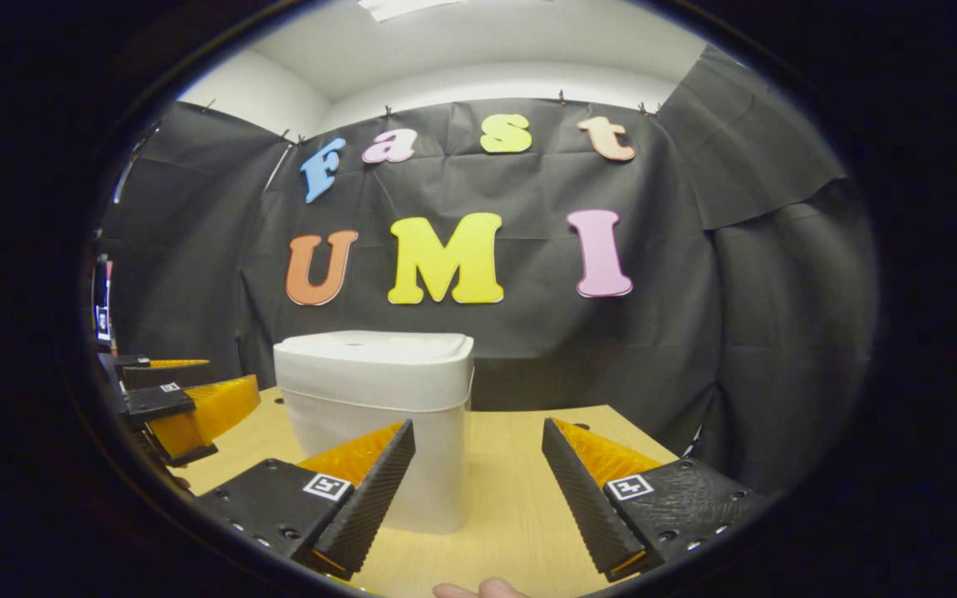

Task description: Press the lid of the desktop garbage bin to open it, pick up the crumpled paper on the desktop and throw it into the bin, then pick up the pop can on the desktop and drop it into the bin, and finally close the garbage bin lid.

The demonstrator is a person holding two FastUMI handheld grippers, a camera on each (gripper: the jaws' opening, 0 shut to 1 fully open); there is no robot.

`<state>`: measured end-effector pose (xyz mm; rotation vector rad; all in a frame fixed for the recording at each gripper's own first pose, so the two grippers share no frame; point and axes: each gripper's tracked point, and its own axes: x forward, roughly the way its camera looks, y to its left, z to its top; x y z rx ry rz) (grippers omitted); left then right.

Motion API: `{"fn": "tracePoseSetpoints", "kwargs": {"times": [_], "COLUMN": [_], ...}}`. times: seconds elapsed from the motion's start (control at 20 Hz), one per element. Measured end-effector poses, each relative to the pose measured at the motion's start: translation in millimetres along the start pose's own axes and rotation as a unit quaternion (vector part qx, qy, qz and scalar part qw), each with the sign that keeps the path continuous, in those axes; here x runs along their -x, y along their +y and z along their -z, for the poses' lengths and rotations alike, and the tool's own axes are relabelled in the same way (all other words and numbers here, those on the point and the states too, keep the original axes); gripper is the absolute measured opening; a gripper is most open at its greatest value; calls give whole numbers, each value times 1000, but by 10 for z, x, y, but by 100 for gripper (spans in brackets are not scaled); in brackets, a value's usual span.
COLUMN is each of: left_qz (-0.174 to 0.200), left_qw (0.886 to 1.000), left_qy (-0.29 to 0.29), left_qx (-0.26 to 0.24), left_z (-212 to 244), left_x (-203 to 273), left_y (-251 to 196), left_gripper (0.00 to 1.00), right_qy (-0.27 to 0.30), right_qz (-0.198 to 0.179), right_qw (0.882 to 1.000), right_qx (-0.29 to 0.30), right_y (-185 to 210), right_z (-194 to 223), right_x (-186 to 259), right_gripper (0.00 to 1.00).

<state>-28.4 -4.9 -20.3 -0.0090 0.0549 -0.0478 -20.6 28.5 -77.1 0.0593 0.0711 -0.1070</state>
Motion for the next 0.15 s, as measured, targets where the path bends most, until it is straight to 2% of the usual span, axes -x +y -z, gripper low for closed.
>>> {"fn": "tracePoseSetpoints", "kwargs": {"times": [0.15], "left_qz": [1], "left_qw": [1000], "left_qy": [2], "left_qx": [6], "left_z": [29], "left_x": [-9], "left_y": [-14], "left_gripper": [98], "right_qy": [-2], "right_qz": [3], "right_qw": [1000], "right_qx": [0], "right_y": [-22], "right_z": [-14], "right_x": [13], "right_gripper": [95]}}
